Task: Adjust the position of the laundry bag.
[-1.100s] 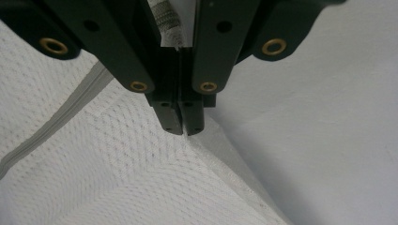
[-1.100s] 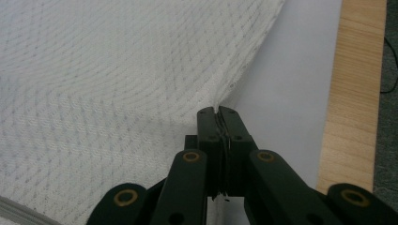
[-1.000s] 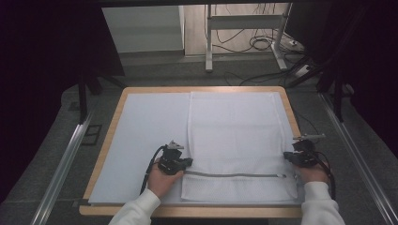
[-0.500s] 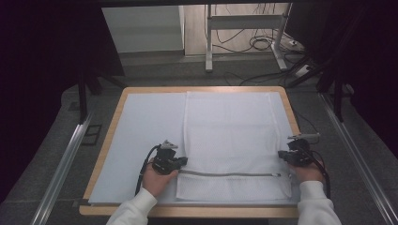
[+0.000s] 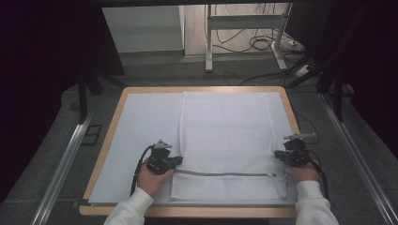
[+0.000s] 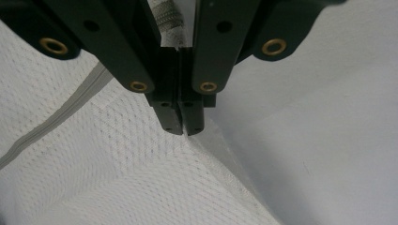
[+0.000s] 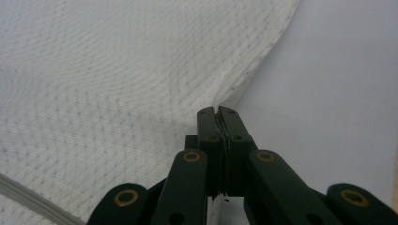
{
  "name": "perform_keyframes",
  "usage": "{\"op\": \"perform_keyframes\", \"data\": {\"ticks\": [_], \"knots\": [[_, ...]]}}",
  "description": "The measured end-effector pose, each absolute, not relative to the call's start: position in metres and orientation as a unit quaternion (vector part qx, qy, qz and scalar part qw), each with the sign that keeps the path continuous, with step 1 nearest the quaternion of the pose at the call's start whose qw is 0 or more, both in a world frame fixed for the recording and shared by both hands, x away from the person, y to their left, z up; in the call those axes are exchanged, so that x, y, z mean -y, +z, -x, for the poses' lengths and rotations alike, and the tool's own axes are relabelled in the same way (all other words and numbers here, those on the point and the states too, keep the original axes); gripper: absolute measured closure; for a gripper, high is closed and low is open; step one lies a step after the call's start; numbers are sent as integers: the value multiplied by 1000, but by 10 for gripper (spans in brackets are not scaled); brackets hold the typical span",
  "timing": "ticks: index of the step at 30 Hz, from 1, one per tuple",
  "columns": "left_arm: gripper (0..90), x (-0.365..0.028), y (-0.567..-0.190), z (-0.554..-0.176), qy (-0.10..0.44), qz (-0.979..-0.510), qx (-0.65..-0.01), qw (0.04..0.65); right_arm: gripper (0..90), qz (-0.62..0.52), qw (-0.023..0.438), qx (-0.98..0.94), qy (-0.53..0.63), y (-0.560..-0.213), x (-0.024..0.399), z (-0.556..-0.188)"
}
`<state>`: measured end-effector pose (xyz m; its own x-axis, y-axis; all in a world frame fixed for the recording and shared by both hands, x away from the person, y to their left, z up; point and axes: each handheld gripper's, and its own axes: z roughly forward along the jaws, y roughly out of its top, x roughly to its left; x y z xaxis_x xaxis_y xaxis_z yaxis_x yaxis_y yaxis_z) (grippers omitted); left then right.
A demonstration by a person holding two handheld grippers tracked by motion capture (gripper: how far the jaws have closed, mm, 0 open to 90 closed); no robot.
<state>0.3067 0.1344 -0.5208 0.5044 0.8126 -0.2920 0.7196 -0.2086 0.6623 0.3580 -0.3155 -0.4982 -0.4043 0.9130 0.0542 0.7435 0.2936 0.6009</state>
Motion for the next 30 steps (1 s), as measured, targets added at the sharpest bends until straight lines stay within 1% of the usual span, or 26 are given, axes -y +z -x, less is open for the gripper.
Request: {"op": "perform_keyframes", "data": {"ticks": [14,22,30], "knots": [[897,-145,-521,-302,64,-773,-497,390,877,-515,141,-793,293,-497,307,-357],[897,-159,-521,-298,67,-768,-503,390,877,-504,140,-801,291,-498,293,-356],[897,-172,-521,-297,69,-763,-511,390,876,-495,129,-808,294,-500,280,-359]]}}
